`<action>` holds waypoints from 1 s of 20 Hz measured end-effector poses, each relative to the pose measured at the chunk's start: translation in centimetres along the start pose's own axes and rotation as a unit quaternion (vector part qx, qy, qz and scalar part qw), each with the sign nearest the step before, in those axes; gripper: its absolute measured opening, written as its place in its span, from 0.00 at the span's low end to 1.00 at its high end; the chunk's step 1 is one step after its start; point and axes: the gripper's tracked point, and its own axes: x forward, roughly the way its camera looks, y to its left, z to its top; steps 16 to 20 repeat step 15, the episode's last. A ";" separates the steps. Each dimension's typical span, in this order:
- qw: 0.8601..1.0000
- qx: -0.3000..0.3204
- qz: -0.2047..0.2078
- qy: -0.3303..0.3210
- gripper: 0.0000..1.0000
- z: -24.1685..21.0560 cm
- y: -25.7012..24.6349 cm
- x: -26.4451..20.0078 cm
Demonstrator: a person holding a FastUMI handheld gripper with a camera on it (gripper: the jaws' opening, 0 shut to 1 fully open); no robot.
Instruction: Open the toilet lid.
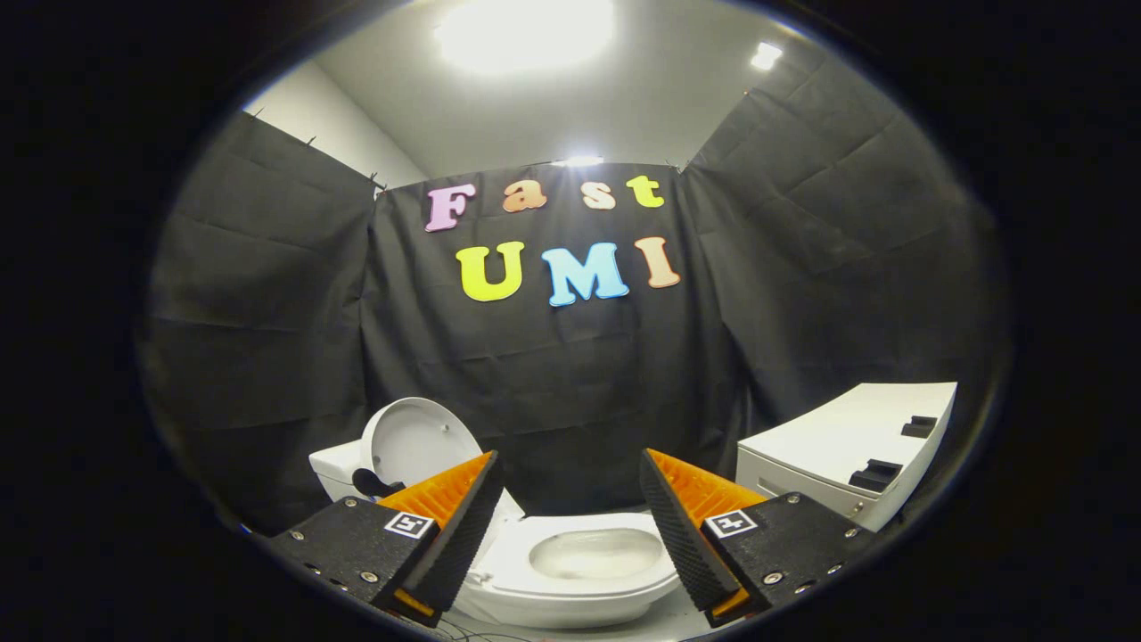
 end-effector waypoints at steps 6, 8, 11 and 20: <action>1.000 0.003 -0.008 0.005 0.96 -1.4 -1.6 -1.3; 1.000 -0.009 -0.008 0.014 0.96 -2.1 -1.8 -1.4; 0.999 -0.022 -0.010 0.025 0.96 -2.5 -1.9 -1.5; 0.999 -0.024 -0.008 0.029 0.96 -2.6 -1.6 -1.4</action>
